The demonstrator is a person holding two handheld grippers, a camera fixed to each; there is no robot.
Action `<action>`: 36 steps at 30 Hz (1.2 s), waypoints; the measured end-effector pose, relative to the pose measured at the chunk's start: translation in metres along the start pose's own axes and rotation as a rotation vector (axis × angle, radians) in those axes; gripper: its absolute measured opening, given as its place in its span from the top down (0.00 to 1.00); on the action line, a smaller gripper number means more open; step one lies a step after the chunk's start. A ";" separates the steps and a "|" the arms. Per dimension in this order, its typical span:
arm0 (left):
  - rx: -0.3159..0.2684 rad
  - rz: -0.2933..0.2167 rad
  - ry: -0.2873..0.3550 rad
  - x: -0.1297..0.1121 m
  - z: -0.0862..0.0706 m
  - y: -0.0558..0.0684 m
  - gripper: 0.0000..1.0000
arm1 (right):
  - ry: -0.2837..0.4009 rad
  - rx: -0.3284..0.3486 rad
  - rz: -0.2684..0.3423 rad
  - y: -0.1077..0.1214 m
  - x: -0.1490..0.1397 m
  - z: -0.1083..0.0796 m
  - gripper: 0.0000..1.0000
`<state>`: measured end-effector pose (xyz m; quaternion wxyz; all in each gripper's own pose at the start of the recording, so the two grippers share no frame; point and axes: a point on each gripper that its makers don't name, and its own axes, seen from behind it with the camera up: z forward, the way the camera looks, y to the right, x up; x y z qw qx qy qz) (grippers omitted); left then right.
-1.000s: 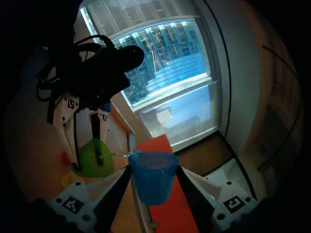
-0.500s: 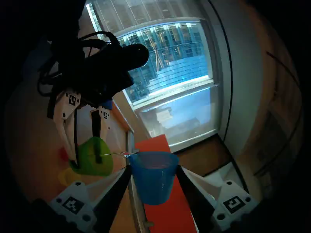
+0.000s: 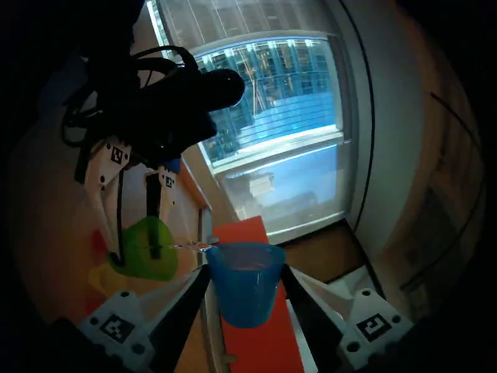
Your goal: Pour water
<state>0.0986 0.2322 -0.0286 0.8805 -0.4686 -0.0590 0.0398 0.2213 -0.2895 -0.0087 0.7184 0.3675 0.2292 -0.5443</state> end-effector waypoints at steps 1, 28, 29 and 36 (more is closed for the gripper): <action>0.000 0.001 0.000 0.000 0.000 0.000 0.20 | 0.000 0.001 -0.003 0.000 0.000 0.000 0.13; -0.004 -0.004 0.008 0.004 0.002 0.000 0.20 | -0.014 0.004 -0.084 0.007 0.002 0.002 0.13; -0.005 -0.004 0.008 0.004 0.002 0.000 0.20 | -0.014 0.005 -0.088 0.007 0.002 0.003 0.13; -0.003 -0.003 0.006 0.004 0.002 -0.001 0.20 | -0.016 0.006 -0.107 0.008 0.002 0.004 0.13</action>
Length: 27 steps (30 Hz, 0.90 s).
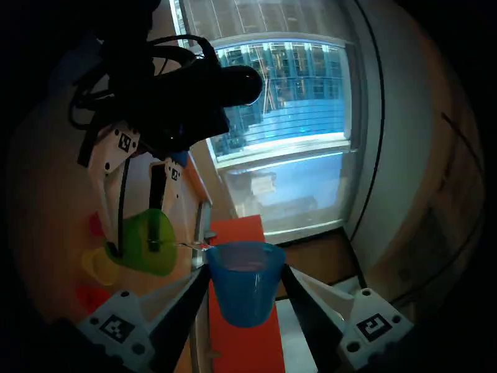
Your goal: Pour water
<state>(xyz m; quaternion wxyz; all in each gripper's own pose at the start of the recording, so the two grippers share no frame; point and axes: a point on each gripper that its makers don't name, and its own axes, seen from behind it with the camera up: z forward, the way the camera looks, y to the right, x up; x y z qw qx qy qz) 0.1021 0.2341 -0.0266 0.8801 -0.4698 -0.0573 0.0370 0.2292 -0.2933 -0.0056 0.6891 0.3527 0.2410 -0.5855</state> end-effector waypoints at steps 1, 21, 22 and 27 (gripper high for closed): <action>0.000 -0.001 0.000 0.000 0.000 0.000 0.20 | 0.000 -0.001 -0.002 0.000 0.000 0.000 0.13; -0.002 0.004 -0.003 0.000 0.002 0.002 0.20 | -0.013 -0.016 -0.079 0.009 -0.001 0.003 0.13; -0.002 0.004 -0.004 0.000 0.002 0.002 0.20 | -0.014 -0.016 -0.082 0.009 -0.001 0.003 0.13; 0.001 0.003 -0.006 -0.001 0.003 0.001 0.20 | -0.015 -0.013 -0.103 0.008 -0.002 0.004 0.13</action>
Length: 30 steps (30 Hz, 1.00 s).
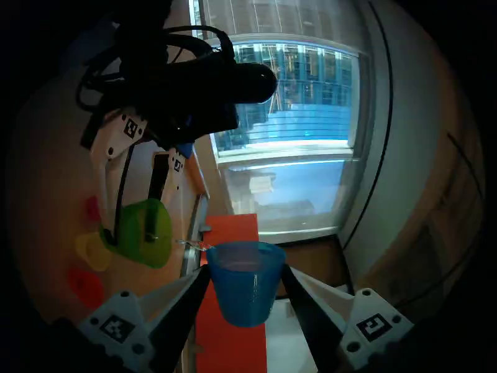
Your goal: Pour water
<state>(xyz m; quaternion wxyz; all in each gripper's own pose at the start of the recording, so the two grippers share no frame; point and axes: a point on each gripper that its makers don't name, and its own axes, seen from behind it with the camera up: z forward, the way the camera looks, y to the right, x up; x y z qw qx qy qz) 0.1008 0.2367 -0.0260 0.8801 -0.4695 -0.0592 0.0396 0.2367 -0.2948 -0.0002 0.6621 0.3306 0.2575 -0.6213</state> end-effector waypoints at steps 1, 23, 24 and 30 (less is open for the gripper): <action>0.000 0.000 0.000 0.000 0.000 0.000 0.20 | 0.001 -0.002 -0.004 0.000 0.000 0.000 0.13; 0.000 -0.001 0.002 0.003 0.002 0.001 0.20 | -0.012 -0.010 -0.071 0.005 0.001 0.003 0.13; 0.000 -0.001 0.002 0.003 0.002 0.001 0.20 | -0.013 -0.011 -0.074 0.005 0.001 0.004 0.14; -0.004 -0.001 0.004 0.004 0.003 0.002 0.20 | -0.013 -0.016 -0.086 0.007 0.001 0.004 0.13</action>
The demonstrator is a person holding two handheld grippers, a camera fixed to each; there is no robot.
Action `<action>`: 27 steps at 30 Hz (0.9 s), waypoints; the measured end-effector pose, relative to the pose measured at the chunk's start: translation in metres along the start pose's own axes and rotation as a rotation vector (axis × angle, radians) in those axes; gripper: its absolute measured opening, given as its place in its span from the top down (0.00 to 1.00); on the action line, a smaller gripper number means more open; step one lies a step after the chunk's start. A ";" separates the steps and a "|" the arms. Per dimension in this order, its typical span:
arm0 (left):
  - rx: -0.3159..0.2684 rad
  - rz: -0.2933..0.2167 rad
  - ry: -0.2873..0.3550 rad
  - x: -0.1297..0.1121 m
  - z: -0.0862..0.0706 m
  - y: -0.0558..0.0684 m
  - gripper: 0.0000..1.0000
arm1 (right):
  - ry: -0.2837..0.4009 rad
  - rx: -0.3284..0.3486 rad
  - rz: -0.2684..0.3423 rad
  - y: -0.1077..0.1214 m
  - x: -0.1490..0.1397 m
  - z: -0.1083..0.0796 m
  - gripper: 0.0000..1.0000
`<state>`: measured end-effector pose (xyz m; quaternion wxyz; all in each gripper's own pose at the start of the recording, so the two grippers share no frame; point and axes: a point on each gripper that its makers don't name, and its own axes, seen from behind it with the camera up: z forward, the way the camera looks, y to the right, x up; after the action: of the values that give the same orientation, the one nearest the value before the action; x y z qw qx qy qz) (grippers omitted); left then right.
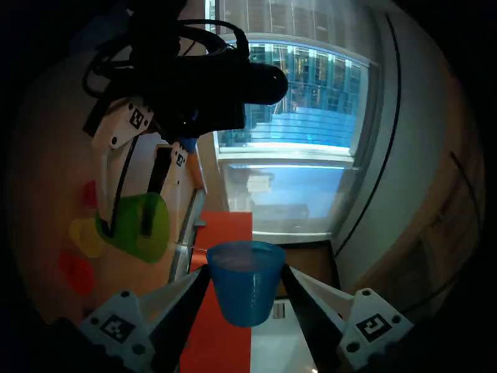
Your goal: Pour water
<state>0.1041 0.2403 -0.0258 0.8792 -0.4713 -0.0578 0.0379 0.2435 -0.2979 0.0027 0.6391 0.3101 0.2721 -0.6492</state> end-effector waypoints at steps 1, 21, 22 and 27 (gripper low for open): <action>-0.001 0.000 -0.001 0.000 0.000 0.000 0.20 | 0.000 0.000 -0.003 0.000 0.000 0.000 0.14; 0.005 0.001 -0.006 -0.002 0.000 -0.001 0.20 | 0.003 -0.006 0.028 0.002 -0.008 -0.002 0.14; 0.004 0.001 -0.005 -0.002 0.000 -0.001 0.20 | 0.003 -0.009 0.056 0.002 -0.010 -0.003 0.14; 0.002 0.000 -0.006 -0.002 -0.001 -0.001 0.20 | 0.007 -0.029 0.224 0.000 -0.019 -0.009 0.13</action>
<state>0.1021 0.2385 -0.0261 0.8796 -0.4701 -0.0606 0.0394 0.2439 -0.2786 0.0113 0.7110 0.3314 0.2473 -0.5687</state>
